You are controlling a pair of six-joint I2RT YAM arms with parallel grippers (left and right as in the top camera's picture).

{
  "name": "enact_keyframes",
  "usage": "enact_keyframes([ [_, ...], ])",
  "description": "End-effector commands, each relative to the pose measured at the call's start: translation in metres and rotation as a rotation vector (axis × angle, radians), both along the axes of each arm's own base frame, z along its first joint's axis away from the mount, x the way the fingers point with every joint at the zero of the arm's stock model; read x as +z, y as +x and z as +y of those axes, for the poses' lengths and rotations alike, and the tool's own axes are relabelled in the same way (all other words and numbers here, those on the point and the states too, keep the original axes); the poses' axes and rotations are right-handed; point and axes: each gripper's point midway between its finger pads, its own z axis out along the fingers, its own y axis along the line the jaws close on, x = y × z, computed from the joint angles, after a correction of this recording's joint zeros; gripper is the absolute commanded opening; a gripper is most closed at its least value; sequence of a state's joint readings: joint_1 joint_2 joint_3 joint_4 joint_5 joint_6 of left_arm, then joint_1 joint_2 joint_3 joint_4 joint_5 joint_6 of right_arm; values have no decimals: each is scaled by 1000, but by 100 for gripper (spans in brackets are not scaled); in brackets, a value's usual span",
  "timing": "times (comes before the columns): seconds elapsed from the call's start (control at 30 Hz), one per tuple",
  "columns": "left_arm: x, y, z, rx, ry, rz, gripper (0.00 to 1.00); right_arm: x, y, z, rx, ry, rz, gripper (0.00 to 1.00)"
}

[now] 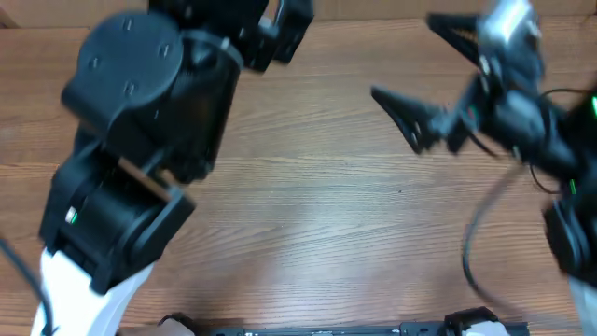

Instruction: Untangle cables

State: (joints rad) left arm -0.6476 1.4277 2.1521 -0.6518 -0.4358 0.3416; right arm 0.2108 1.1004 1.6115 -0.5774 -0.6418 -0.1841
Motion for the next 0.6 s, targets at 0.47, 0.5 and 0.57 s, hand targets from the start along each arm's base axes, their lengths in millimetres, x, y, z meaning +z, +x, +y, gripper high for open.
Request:
enact_keyframes([
  [0.47, -55, -73, 73, 92, -49, 61, 100, 4, -218, -56, -168, 125, -439, 100],
  [0.5, -55, -72, 75, 102, -48, 61, 100, 3, -224, -53, -159, 127, -438, 100],
  [0.57, -55, -72, 76, 111, -49, 59, 100, 1, -236, -46, -120, 124, -446, 100],
])
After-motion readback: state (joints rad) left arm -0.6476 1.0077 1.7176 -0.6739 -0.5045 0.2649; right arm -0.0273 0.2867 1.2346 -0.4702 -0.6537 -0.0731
